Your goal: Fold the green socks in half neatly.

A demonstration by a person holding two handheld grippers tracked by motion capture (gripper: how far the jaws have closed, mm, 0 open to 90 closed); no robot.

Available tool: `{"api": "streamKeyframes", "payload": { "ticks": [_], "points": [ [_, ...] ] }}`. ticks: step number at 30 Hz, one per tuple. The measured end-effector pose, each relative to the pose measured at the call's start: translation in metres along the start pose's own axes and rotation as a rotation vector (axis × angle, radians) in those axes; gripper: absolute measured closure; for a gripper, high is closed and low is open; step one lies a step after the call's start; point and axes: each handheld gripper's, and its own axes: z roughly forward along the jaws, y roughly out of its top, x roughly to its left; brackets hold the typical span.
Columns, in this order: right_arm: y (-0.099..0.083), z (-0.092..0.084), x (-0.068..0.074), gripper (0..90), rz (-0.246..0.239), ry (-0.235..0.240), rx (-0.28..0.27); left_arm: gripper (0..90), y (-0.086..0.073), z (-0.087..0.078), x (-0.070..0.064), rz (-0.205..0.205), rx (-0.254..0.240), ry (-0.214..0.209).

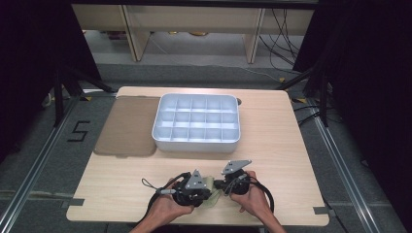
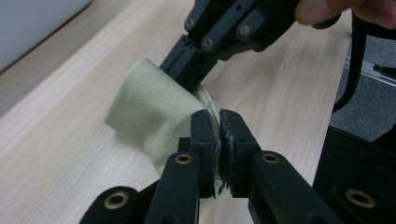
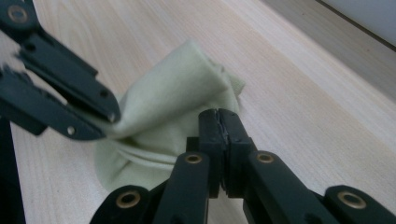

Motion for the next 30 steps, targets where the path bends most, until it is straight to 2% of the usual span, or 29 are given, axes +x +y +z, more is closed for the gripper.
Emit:
{"api": "streamKeyframes", "payload": {
  "ticks": [1,5,6,7,8,9,10,11,16,17,18,21,22,25,27,28,29,30],
  "points": [
    [-0.001,0.002,0.001,89.3,0.012,-0.003,-0.017,83.4,0.0,0.002,0.0,0.015,0.006,0.001],
    [0.001,-0.005,-0.005,88.8,0.016,-0.004,-0.019,83.4,-0.002,0.01,-0.002,-0.008,0.013,-0.007],
    [0.002,-0.007,-0.006,88.8,0.026,-0.006,-0.027,83.4,-0.001,0.01,-0.001,0.036,0.032,-0.007],
    [0.003,-0.01,-0.007,88.8,0.032,-0.006,-0.051,83.3,-0.002,0.013,-0.003,0.013,0.018,-0.001],
    [0.004,-0.014,-0.009,88.7,0.029,-0.015,-0.077,83.3,-0.001,0.013,-0.002,0.034,0.026,-0.002],
    [0.005,-0.018,-0.01,88.8,0.029,-0.008,-0.069,83.2,-0.002,0.015,-0.003,0.012,0.022,0.007],
    [0.007,-0.022,-0.01,88.8,0.027,-0.014,-0.086,83.1,-0.002,0.016,-0.003,0.021,0.019,0.0],
    [0.008,-0.026,-0.008,88.8,0.03,-0.009,-0.097,83.1,-0.003,0.017,-0.004,0.004,0.014,-0.005],
    [0.014,-0.032,-0.003,88.8,0.019,0.023,-0.119,82.8,-0.003,0.018,-0.004,0.004,0.013,-0.004],
    [0.015,-0.031,-0.002,88.8,0.009,0.026,-0.121,82.7,-0.003,0.018,-0.003,0.024,0.017,-0.002],
    [0.016,-0.029,-0.001,88.8,0.006,0.032,-0.122,82.6,-0.003,0.018,-0.004,0.024,0.019,0.0],
    [0.021,-0.023,0.004,88.7,0.005,0.066,-0.121,82.4,-0.003,0.018,-0.004,0.037,0.021,0.011],
    [0.022,-0.02,0.005,88.8,-0.011,0.075,-0.117,82.4,-0.003,0.018,-0.004,0.037,0.021,0.002],
    [0.022,-0.01,0.005,88.8,-0.025,0.089,-0.087,82.0,-0.003,0.018,-0.003,0.037,0.024,0.006],
    [0.02,-0.003,0.003,88.8,-0.043,0.06,-0.033,81.2,-0.003,0.018,-0.004,0.033,0.021,0.004],
    [0.017,0.0,0.001,89.1,-0.029,0.061,-0.019,80.4,-0.004,0.019,-0.005,0.01,0.01,-0.003],
    [0.014,0.002,-0.001,89.2,0.013,0.07,-0.015,78.9,-0.004,0.018,-0.004,0.021,0.017,-0.006],
    [0.013,0.002,-0.004,89.2,0.009,0.08,-0.021,76.3,-0.003,0.016,-0.003,0.015,0.024,-0.007]
  ]
}}
